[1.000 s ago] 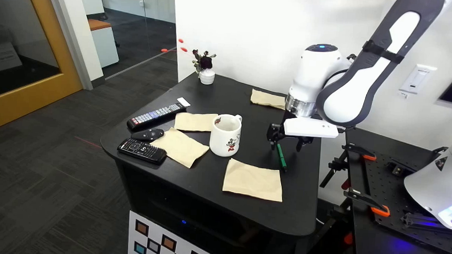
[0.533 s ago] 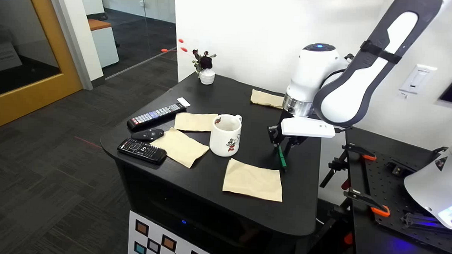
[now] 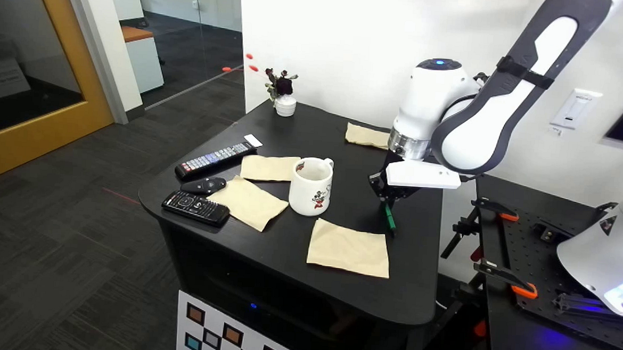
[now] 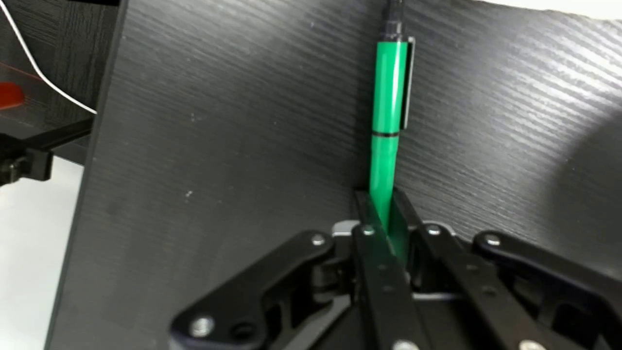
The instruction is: Take the pen from the table and put it in the white cup
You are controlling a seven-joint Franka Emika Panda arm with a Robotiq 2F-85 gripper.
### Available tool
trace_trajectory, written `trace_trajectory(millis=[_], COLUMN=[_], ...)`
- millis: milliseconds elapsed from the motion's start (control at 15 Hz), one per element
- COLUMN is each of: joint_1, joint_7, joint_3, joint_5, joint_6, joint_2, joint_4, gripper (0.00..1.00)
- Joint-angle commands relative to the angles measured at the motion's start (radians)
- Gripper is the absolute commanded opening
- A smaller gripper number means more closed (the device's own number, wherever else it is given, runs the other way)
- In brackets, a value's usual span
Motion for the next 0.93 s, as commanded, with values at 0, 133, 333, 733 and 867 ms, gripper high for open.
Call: trace_trajectory(millis=[0, 133, 333, 733, 867], joint_1=[0.096, 0.147, 0.226, 0.327, 0.333], joint_7=[0.034, 0.034, 0.054, 0.090, 0.075], joint_3=[-0.102, -0.166, -0.270, -0.379, -0.358], joint_5=[-0.055, -0.107, -0.244, -0.556, -0.615], joint_6=[-0.014, -0.033, -0.063, -0.192, -0.266], joint_2=[-0.072, -0.111, -0.177, -0.356, -0.422], joint_4=[-0.032, -0.033, -0.027, 0.012, 0.038], gripper=[0.03, 0.03, 0.03, 0.03, 0.03])
